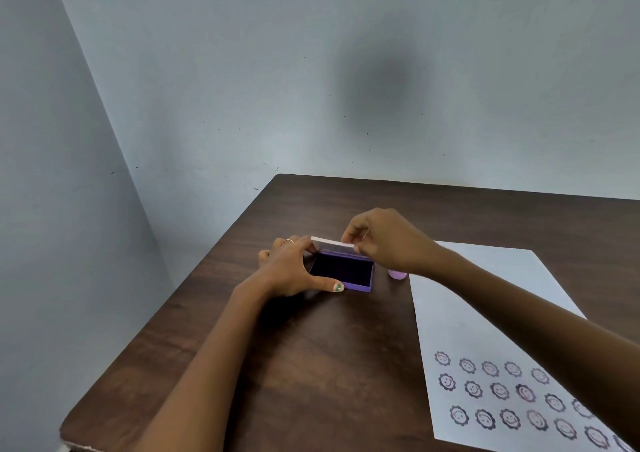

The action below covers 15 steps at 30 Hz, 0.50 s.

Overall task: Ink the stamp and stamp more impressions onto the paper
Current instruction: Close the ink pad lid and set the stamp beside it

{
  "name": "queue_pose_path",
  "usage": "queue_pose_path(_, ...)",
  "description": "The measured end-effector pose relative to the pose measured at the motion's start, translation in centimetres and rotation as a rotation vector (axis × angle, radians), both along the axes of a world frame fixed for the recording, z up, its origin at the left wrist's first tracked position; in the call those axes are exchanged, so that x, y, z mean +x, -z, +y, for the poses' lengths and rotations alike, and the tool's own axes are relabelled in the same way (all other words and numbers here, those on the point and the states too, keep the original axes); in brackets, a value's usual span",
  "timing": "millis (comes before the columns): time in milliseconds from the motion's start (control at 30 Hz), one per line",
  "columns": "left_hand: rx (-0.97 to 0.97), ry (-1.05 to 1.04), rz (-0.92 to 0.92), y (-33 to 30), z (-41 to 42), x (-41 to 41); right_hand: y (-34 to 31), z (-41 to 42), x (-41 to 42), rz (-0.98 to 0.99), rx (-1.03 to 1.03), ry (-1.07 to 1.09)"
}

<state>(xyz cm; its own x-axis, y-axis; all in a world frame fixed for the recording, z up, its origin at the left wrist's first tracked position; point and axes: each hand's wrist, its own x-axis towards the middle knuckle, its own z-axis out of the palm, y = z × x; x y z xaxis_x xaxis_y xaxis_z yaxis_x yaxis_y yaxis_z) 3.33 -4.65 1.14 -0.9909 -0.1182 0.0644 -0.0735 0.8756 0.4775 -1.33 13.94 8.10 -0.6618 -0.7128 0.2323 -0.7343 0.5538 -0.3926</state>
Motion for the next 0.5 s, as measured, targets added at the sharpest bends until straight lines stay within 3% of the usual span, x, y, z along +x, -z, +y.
queue_pose_path(267, 0.046, 0.010, 0.023, -0.1, -0.1, 0.3, 2.9, 0.6, 2.7, 0.192, 0.103, -0.013)
queue_pose_path(500, 0.089, 0.025, -0.016, -0.7, -0.1, 0.9, 4.1, 0.7, 3.6, 0.188, 0.172, 0.027)
